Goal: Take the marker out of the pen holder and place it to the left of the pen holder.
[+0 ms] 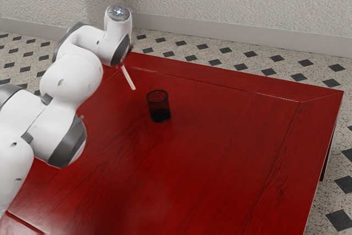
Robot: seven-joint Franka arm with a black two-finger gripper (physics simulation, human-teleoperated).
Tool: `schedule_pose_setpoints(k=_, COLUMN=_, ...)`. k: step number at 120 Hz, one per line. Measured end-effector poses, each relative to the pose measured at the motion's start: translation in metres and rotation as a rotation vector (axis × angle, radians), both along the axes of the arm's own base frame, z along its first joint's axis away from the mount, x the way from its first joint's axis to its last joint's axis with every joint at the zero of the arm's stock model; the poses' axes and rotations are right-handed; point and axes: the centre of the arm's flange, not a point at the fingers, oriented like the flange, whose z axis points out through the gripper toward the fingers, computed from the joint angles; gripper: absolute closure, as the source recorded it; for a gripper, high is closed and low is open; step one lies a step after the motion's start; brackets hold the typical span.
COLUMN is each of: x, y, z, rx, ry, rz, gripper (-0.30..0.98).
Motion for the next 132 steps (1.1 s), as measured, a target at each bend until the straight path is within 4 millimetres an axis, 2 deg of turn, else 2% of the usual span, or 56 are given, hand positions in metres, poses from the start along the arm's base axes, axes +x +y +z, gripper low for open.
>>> schedule_pose_setpoints(k=9, x=-0.004, y=0.024, z=-0.019, rx=-0.122, ry=0.017, rz=0.046, gripper=0.75)
schedule_pose_setpoints(k=19, x=-0.005, y=0.042, z=-0.024, rx=-0.199, ry=0.019, rz=0.068, gripper=0.75)
schedule_pose_setpoints(k=34, x=-0.003, y=0.03, z=-0.029, rx=-0.276, ry=0.029, rz=0.054, gripper=0.76)
schedule_pose_setpoints(k=60, x=-0.005, y=0.022, z=-0.038, rx=-0.439, ry=0.036, rz=0.066, gripper=0.76)
schedule_pose_setpoints(k=86, x=-0.006, y=0.018, z=-0.048, rx=-0.531, ry=0.051, rz=0.064, gripper=0.78)
schedule_pose_setpoints(k=91, x=-0.007, y=0.024, z=-0.046, rx=-0.522, ry=0.047, rz=0.068, gripper=0.78)
schedule_pose_setpoints(k=101, x=-0.014, y=0.057, z=-0.03, rx=-0.422, ry=0.026, rz=0.092, gripper=0.78)
schedule_pose_setpoints(k=111, x=-0.015, y=0.07, z=-0.025, rx=-0.306, ry=0.032, rz=0.088, gripper=0.79)
schedule_pose_setpoints(k=122, x=-0.012, y=0.076, z=-0.038, rx=-0.142, ry=0.071, rz=0.072, gripper=0.79)
schedule_pose_setpoints(k=132, x=-0.005, y=0.068, z=-0.055, rx=-0.005, ry=0.097, rz=0.035, gripper=0.79)
